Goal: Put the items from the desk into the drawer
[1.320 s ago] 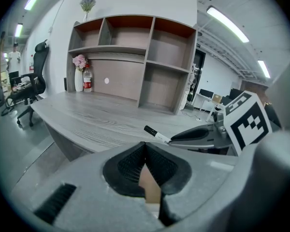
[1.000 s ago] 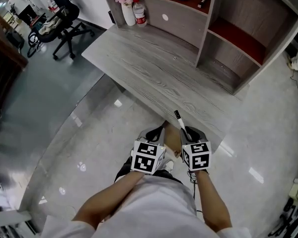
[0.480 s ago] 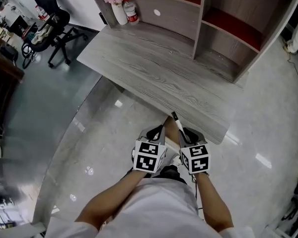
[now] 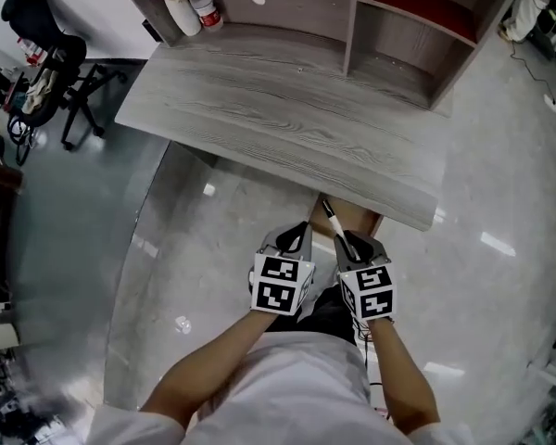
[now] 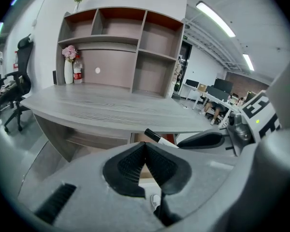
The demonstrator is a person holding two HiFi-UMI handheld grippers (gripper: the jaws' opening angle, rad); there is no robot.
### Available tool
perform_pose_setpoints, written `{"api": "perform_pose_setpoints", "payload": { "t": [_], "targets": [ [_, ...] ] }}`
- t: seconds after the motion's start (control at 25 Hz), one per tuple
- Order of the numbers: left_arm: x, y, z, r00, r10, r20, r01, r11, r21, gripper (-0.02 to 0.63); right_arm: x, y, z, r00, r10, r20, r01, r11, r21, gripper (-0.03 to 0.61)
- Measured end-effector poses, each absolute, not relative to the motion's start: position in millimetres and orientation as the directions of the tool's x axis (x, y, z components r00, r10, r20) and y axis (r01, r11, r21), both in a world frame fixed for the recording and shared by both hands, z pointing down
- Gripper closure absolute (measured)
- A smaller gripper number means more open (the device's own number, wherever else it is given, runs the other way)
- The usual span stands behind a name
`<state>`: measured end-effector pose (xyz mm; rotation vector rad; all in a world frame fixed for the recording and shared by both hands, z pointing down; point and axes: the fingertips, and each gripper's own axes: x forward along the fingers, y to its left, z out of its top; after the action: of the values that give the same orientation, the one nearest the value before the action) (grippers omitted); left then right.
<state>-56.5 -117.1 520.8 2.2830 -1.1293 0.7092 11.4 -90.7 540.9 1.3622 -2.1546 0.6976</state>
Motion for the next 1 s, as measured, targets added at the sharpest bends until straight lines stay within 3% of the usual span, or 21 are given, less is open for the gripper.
{"api": "perform_pose_setpoints", "payload": {
  "t": [0.56,1.0],
  "targets": [
    [-58,-114,565,0.589,-0.451,0.671,-0.729,-0.654,0.201,0.612,7,-94,606,-0.231,-0.714,0.661,-0.973,0.149,-0.179,0.528],
    [-59,-116,593,0.589,-0.413,0.695,-0.706,-0.681,0.193,0.612,15,-122,651,-0.18,-0.726,0.664,-0.981,0.082,-0.177,0.528]
  ]
}}
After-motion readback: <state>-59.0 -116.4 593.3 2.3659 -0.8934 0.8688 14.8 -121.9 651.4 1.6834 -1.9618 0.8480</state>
